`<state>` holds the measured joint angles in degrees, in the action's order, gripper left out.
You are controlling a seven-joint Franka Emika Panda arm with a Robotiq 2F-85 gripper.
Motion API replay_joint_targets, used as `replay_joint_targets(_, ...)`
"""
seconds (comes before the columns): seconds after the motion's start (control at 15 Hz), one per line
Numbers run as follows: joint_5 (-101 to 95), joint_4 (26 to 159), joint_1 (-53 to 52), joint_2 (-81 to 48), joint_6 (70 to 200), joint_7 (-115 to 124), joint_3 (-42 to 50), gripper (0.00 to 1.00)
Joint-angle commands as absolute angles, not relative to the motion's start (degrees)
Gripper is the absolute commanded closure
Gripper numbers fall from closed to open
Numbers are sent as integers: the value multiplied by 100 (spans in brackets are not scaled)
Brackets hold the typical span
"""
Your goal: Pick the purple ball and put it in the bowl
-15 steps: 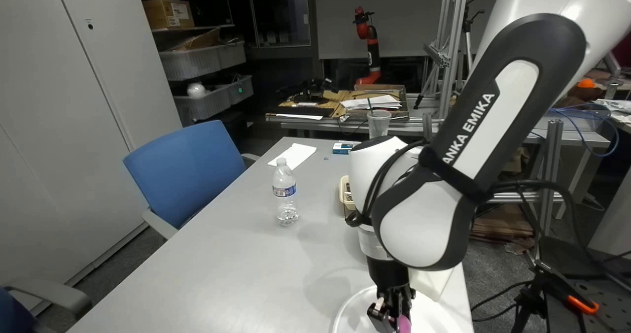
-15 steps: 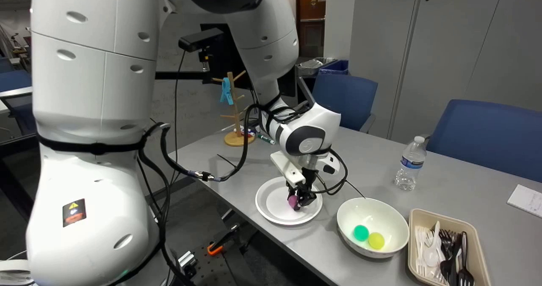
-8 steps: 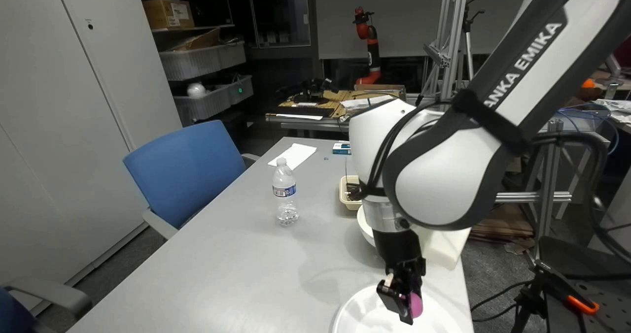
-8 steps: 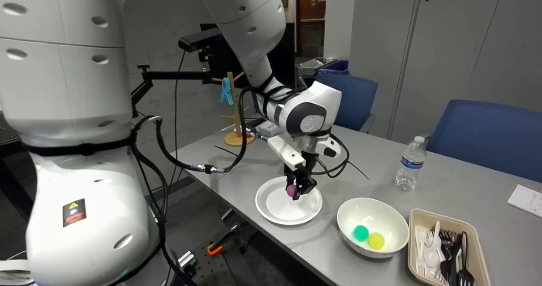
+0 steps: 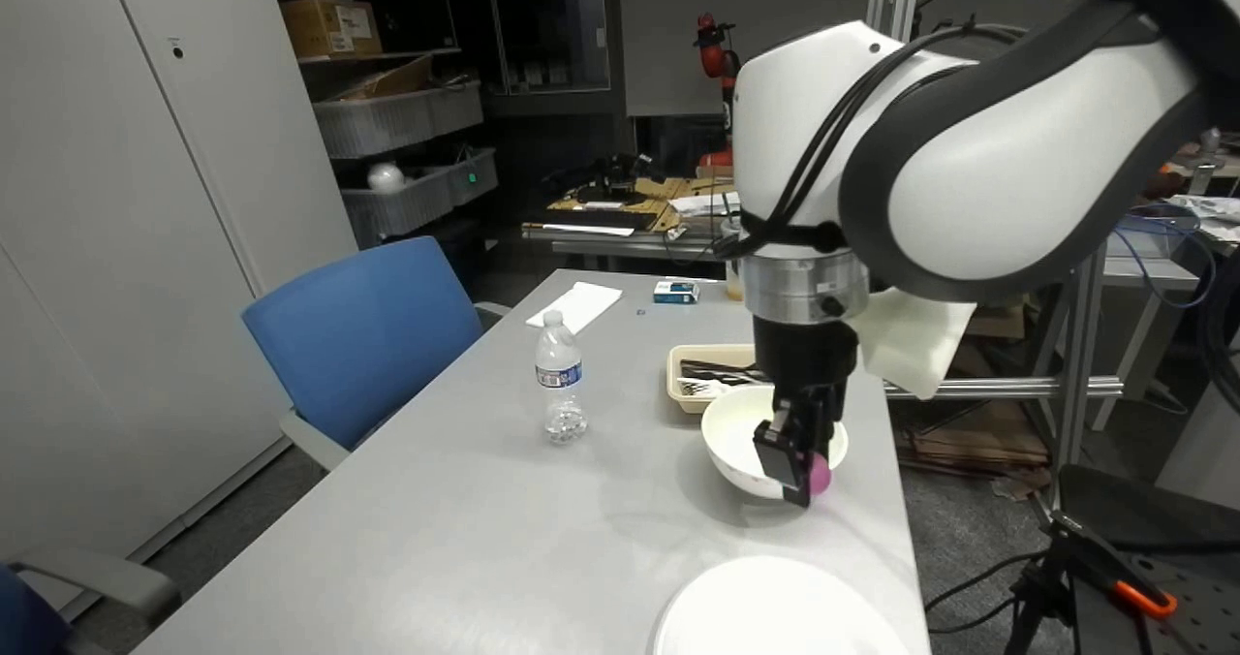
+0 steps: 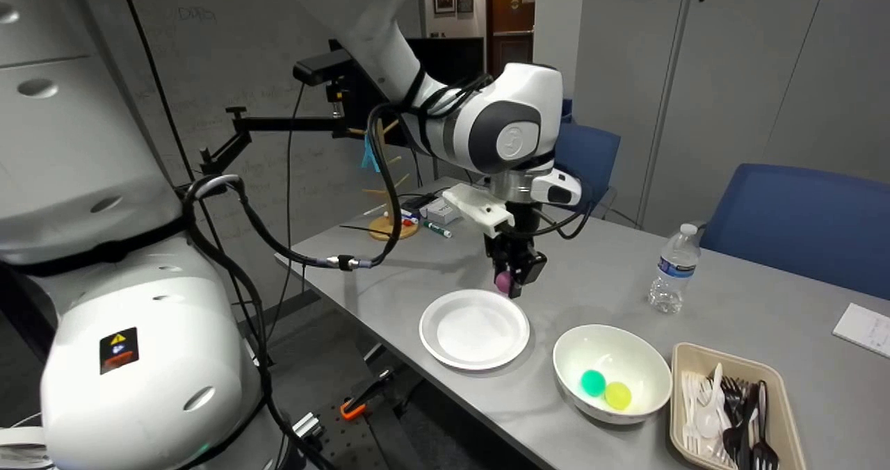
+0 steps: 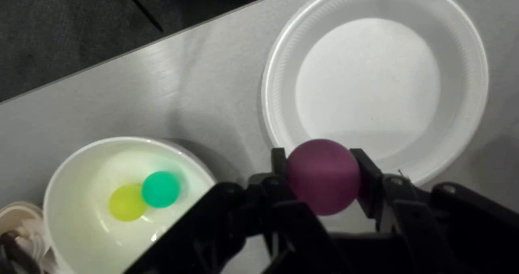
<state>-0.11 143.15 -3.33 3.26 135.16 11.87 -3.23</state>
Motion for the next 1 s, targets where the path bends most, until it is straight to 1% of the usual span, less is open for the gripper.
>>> replay_joint_targets(0.0,-675,14541,-140,811,13697,1672,-272,83)
replay_joint_targets(0.13,-815,14546,-22,893,13854,1825,-239,83)
replay_joint_targets(0.2,-601,14381,-105,676,13636,1620,-289,58)
replay_joint_targets(0.6,-655,14414,-20,742,13737,1659,-251,58)
replay_joint_targets(0.67,-655,14415,-19,742,13737,1659,-251,83)
replay_joint_targets(0.93,-695,14252,169,644,13897,1577,-65,83)
